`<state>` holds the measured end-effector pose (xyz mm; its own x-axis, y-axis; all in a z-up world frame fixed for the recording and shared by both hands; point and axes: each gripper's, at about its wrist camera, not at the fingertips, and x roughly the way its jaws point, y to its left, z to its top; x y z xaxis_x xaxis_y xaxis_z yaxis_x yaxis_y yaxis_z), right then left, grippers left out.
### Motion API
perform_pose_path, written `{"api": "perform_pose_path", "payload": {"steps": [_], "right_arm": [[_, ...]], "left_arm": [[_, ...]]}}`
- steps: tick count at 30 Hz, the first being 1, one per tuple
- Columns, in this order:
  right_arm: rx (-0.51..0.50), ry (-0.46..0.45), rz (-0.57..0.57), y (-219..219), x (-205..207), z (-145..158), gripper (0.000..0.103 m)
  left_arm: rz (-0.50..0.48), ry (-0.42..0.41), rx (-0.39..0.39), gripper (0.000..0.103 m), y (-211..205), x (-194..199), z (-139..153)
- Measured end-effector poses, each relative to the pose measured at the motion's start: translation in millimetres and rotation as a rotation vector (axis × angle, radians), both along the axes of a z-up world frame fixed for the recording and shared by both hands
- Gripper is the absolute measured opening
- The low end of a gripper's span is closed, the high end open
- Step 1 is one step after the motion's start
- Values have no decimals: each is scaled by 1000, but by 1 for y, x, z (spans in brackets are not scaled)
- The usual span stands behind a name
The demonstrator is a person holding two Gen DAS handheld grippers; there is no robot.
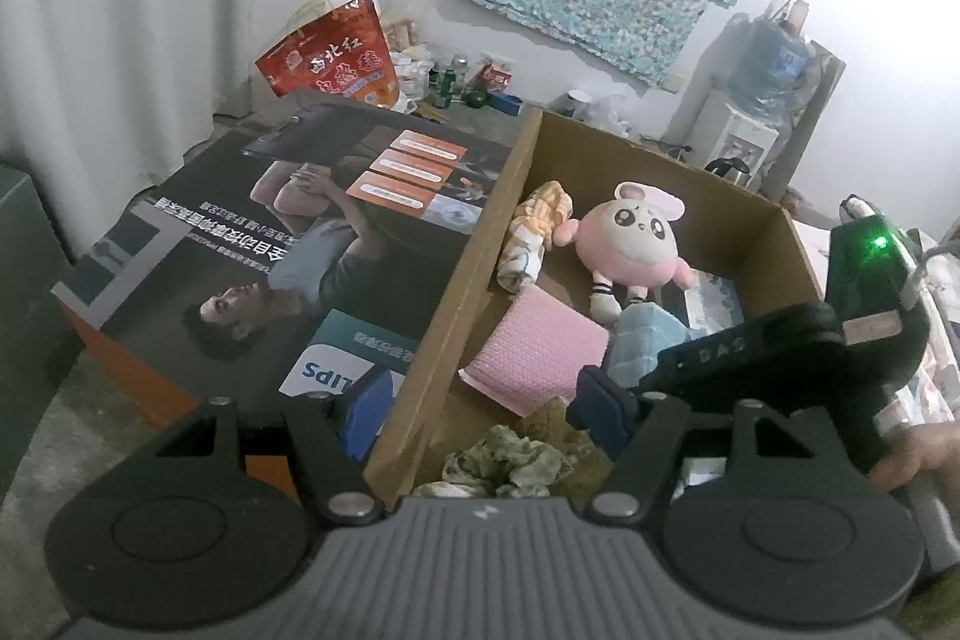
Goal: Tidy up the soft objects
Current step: 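Lower both items into the box and open both tools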
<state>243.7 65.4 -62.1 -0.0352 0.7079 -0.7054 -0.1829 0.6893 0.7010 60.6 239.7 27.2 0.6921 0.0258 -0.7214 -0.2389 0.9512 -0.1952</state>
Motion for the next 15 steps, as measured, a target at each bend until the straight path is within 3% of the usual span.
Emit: {"api": "perform_pose_path", "payload": {"steps": [3, 9, 15], "right_arm": [[-37, 21, 12, 2, -2, -13, 28], [-18, 40, 15, 4, -3, -19, 28], [22, -23, 7, -18, -3, 9, 32]], "left_arm": [[1, 3, -1, 70, 0, 0, -1], [5, 11, 9, 71, -3, -1, -1], [-1, -22, 31, 78, -11, -5, 6]]}}
